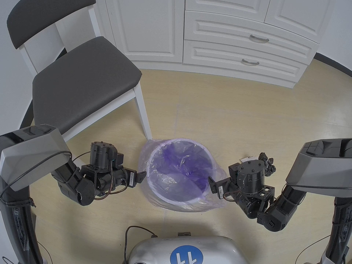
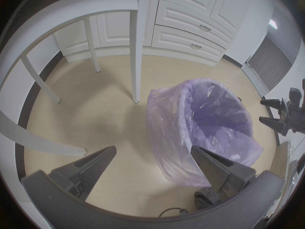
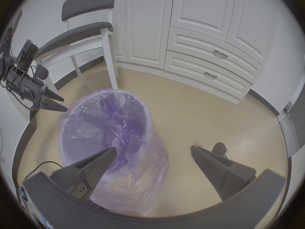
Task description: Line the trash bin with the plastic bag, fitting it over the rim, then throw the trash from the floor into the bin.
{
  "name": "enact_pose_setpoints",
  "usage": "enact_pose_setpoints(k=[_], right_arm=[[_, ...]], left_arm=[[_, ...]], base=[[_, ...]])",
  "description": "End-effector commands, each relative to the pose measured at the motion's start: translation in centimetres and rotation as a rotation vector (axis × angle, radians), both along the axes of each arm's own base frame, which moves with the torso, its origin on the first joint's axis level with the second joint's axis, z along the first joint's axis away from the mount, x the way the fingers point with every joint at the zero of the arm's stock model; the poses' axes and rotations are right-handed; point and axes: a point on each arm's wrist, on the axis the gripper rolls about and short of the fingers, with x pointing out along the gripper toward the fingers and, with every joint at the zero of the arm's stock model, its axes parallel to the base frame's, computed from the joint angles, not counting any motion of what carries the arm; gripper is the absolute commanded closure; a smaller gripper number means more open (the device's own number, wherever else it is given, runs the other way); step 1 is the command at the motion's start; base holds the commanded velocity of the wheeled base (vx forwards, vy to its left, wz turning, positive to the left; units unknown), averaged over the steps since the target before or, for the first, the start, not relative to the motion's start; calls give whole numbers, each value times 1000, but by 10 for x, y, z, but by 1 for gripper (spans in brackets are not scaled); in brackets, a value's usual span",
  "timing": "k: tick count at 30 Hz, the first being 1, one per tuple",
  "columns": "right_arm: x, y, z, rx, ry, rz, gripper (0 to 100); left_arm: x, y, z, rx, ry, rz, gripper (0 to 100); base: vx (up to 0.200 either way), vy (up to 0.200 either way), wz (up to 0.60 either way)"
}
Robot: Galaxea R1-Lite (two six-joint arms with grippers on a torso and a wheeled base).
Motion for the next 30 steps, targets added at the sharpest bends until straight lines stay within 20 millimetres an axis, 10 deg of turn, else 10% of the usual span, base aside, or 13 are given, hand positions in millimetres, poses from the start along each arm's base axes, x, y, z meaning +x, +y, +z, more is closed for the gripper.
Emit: enact_pose_setpoints(k=[1,30], right_arm=[[1,-3,-2,-11,10,-8,0],[50,-15,-63,-42,87,-99,0]], left_arm=[[0,1,4,-14,-35,3,0],[55,-4,-67,-66,1,141,0]], base=[[0,0,0],[0,0,0]])
